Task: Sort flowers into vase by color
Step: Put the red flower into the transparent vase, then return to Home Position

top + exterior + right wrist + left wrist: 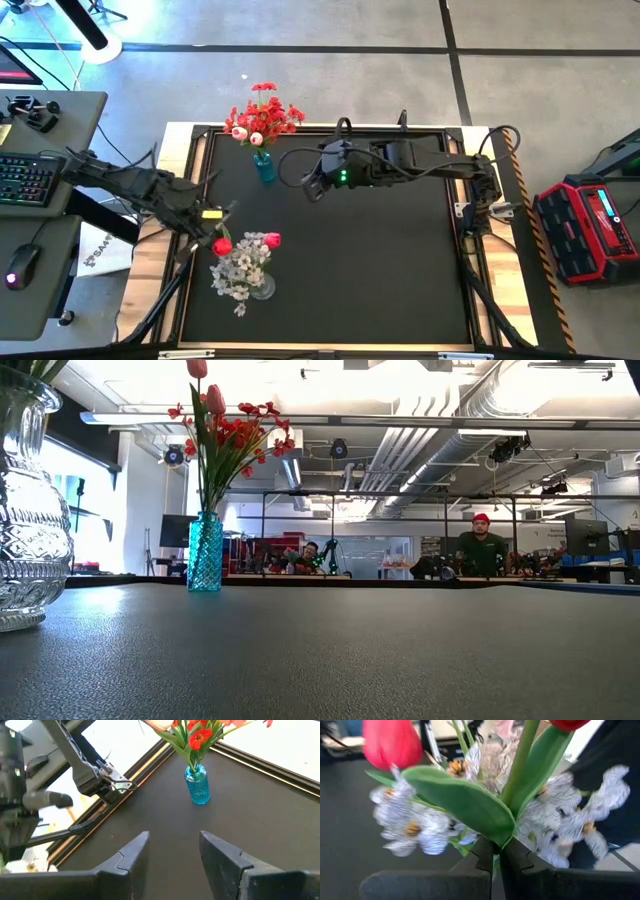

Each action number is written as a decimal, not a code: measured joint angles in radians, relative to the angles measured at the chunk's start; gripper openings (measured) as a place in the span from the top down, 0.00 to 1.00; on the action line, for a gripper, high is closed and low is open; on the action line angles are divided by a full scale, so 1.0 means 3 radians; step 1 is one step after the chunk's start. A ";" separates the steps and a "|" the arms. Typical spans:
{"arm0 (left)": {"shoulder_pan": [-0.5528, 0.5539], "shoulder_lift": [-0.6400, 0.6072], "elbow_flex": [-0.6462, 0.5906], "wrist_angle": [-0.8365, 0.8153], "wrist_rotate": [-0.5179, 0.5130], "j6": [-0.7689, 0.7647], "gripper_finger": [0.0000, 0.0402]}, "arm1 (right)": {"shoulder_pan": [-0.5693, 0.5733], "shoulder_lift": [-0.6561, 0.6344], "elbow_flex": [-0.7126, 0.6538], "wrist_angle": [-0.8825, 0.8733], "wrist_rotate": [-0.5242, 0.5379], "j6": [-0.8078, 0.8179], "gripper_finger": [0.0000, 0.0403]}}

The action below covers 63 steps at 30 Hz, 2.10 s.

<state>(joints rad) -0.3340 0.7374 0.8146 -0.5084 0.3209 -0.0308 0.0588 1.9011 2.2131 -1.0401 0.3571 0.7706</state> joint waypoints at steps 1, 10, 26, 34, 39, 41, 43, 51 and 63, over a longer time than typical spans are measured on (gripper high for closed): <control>-0.0016 0.0031 -0.0001 -0.0001 0.0028 -0.0005 1.00 | -0.0004 0.0000 0.0000 0.0013 -0.0001 -0.0001 0.61; -0.0098 0.0193 0.0000 -0.0170 0.0027 0.0120 0.98 | -0.0044 0.0000 0.0000 0.0042 -0.0134 -0.0011 0.61; -0.0097 0.0131 0.0000 -0.0190 0.0023 -0.0120 0.67 | -0.0044 0.0000 -0.0001 -0.0080 -0.0171 0.0024 0.61; -0.0097 -0.0083 0.0001 -0.0371 -0.0016 -0.0243 0.63 | -0.0027 0.0000 -0.0001 -0.0132 -0.0216 0.0036 0.61; -0.0097 -0.0226 0.0003 -0.0520 -0.0056 -0.0400 0.63 | -0.0002 0.0000 -0.0001 -0.0130 -0.0239 0.0026 0.61; -0.0097 -0.0288 0.0003 -0.0635 -0.0135 -0.0499 0.63 | 0.0003 0.0000 -0.0001 -0.0101 -0.0242 0.0018 0.61; -0.0097 -0.0352 0.0003 -0.0749 -0.0193 -0.0532 0.63 | 0.0003 -0.0004 -0.0001 -0.0023 -0.0258 -0.0035 0.61; -0.0097 -0.0503 0.0003 -0.0848 -0.0254 -0.0762 0.63 | 0.0000 -0.0010 -0.0001 0.0445 -0.0523 -0.0268 0.61; -0.0085 -0.0475 0.0785 -0.1958 -0.0602 -0.0441 0.63 | -0.0044 -0.0142 -0.0001 0.0714 -0.0889 -0.0416 0.61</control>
<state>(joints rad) -0.3595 0.5948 1.0500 -1.0958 0.1403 -0.1631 0.0456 1.8585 2.2127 -0.8260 0.0905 0.6459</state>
